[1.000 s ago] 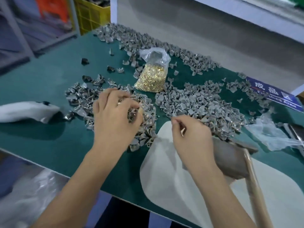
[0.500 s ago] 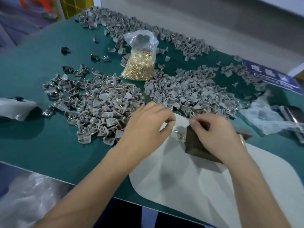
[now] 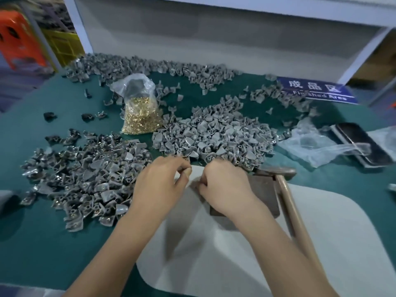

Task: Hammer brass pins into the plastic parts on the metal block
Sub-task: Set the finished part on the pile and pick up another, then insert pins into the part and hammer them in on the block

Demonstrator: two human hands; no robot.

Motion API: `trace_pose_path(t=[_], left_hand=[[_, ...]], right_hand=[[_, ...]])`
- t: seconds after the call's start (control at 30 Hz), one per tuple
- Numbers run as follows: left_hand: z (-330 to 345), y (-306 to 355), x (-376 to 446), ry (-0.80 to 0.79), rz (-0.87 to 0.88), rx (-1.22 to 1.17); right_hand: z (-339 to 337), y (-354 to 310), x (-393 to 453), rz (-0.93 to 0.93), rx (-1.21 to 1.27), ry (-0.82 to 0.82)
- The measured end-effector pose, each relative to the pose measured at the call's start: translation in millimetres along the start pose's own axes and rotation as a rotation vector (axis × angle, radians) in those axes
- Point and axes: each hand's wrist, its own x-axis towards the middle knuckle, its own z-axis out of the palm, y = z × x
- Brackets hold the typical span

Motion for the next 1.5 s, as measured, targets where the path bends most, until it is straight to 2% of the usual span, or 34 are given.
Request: trace_pose_path(t=[0.07,0.23,0.37,0.53,0.63,0.8,0.97,1.17,1.27,1.37,1.5], left_hand=[[0.6,0.4,1.6,0.001,0.000,-0.004],[6.7,13.8,25.0,-0.044,0.014,-0.094],[18.7,26.2,41.3,-0.116,0.059,-0.038],[26.3,31.4,51.0,-0.210,0.193,0.042],[26.8,28.8,56.4,-0.249,0.250,0.099],[27.6,31.4,67.3,-0.267,0.292,0.134],[30.4,32.9,70.6,-0.258,0.408,0.089],[35.1,29.4,66.5,-0.214,0.458,0.021],[37.4,28.6,60.5,-0.117,0.384,-0.108],[38.2,32.8,54.5,-0.023,0.179,-0.387],[36.9,43.3,50.3,0.007,0.063,-0.807]], right_hand=[[-5.2,9.1,0.8,0.010,0.172,0.010],[-20.4,56.2,6.8,0.157,0.723,0.291],[-13.0,85.6,11.1,0.278,0.918,0.492],[-2.1,109.1,6.1,0.264,0.911,0.565],[-6.9,114.7,10.6,0.221,0.906,0.527],[-5.0,102.5,23.4,0.147,0.895,0.469],[6.2,104.0,19.6,0.121,0.930,0.559],[11.0,102.2,13.9,0.108,0.918,0.613],[7.7,99.0,10.4,0.056,0.866,0.645],[5.2,96.7,6.8,0.007,0.845,0.691],[5.9,93.3,2.7,-0.015,0.849,0.719]])
